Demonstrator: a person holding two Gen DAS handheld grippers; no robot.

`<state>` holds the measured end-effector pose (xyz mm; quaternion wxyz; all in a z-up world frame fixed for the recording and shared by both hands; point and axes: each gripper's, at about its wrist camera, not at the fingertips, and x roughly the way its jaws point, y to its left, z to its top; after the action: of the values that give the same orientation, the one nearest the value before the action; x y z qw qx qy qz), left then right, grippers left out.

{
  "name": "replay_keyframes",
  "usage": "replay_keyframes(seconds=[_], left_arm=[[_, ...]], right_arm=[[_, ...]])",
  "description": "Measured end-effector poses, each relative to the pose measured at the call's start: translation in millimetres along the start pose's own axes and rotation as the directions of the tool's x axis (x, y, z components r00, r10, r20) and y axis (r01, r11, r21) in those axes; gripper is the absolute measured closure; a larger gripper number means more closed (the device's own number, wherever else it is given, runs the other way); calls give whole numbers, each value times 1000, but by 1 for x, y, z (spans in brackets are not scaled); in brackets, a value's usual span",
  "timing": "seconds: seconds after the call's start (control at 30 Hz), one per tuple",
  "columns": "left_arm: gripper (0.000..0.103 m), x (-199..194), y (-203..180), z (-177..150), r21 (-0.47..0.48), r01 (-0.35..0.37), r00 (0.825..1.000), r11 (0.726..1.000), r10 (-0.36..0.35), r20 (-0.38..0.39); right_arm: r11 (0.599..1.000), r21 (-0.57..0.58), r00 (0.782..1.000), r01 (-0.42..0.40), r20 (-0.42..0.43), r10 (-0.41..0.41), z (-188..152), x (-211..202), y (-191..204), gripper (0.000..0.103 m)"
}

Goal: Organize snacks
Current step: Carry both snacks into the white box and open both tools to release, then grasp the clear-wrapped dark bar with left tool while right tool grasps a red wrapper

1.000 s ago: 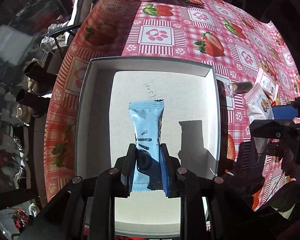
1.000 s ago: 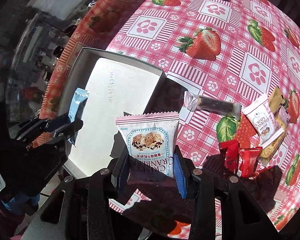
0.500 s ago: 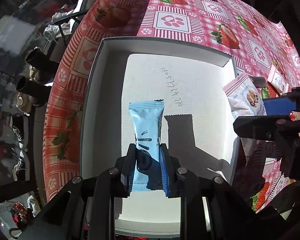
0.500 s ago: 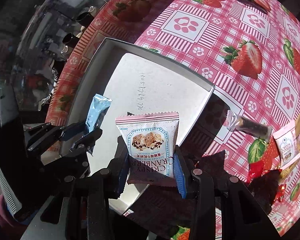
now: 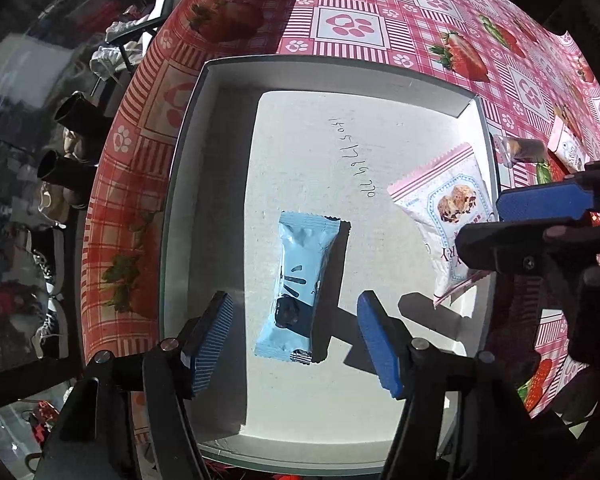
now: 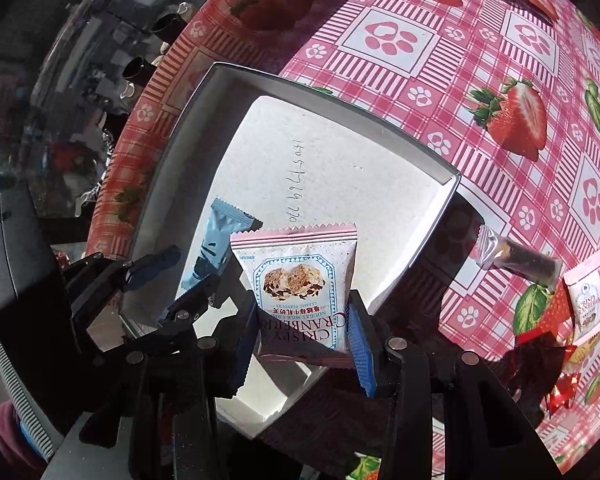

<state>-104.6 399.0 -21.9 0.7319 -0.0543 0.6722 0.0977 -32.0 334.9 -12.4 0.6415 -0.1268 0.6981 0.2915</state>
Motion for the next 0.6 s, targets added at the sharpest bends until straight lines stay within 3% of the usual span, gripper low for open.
replay_keyframes(seconds=[0.03, 0.1, 0.13, 0.4, 0.6], left_arm=[[26, -1, -1, 0, 4, -3, 1000, 1000, 3, 5], [26, -3, -1, 1, 6, 6, 1000, 1000, -6, -3], [26, -3, -2, 1, 8, 6, 1000, 1000, -6, -6], [26, -17, -36, 13, 92, 22, 1000, 995, -24, 16], [26, -34, -86, 24, 215, 50, 997, 975, -61, 43]], right_arm=[[1000, 8, 1000, -3, -3, 3, -1, 0, -1, 56], [999, 34, 1000, -7, -7, 7, -3, 0, -7, 11], [999, 48, 1000, 1, 0, -1, -5, -3, -13, 7], [970, 243, 1000, 29, 4, -30, -30, -11, -82, 1], [897, 441, 999, 40, 8, -48, -66, -21, -152, 1]])
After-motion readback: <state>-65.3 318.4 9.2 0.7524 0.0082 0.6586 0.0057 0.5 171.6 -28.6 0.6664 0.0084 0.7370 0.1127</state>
